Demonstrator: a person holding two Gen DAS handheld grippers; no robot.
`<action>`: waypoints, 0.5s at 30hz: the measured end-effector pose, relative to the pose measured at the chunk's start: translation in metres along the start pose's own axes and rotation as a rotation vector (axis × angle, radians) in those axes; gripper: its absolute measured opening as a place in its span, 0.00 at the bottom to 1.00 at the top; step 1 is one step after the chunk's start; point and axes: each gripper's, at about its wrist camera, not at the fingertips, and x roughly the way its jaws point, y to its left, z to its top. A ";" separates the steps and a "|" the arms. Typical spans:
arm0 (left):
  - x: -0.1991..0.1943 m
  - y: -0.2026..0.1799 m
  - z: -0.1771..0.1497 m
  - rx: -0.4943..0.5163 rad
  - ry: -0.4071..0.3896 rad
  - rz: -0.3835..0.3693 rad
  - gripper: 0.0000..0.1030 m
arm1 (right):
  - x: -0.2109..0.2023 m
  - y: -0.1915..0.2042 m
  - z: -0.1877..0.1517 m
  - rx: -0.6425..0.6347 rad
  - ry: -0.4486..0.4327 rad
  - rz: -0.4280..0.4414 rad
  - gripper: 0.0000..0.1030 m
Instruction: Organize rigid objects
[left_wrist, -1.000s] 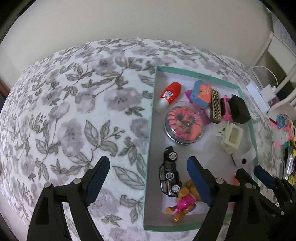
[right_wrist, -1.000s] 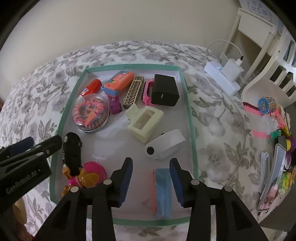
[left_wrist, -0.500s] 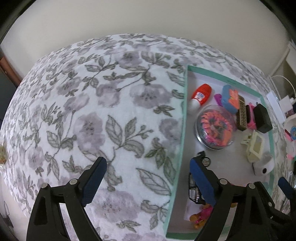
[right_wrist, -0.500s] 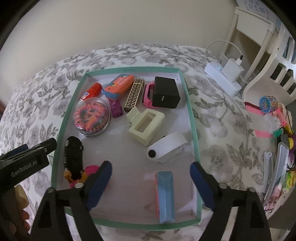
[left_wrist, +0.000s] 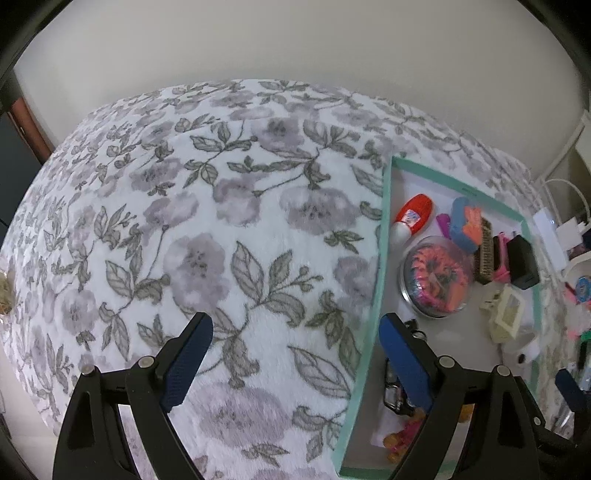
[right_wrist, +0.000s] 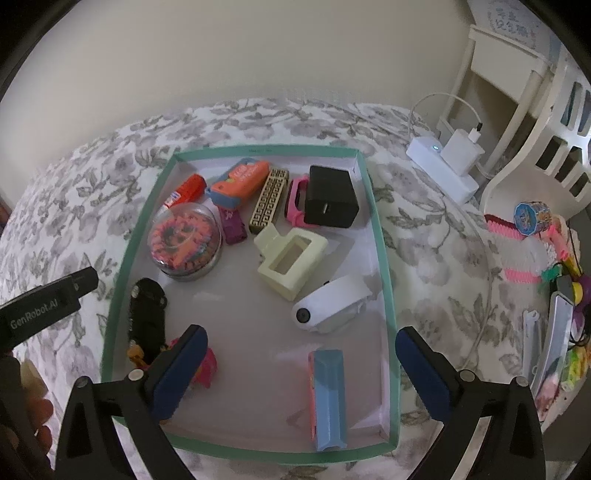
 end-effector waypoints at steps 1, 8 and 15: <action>-0.003 0.001 -0.001 -0.003 0.003 -0.014 0.89 | -0.003 0.000 0.000 0.006 -0.005 0.005 1.00; -0.034 0.003 -0.010 0.049 -0.044 -0.024 0.89 | -0.033 0.000 -0.002 0.063 -0.065 0.087 1.00; -0.073 0.017 -0.030 0.085 -0.118 -0.029 0.89 | -0.067 0.012 -0.014 0.053 -0.128 0.115 1.00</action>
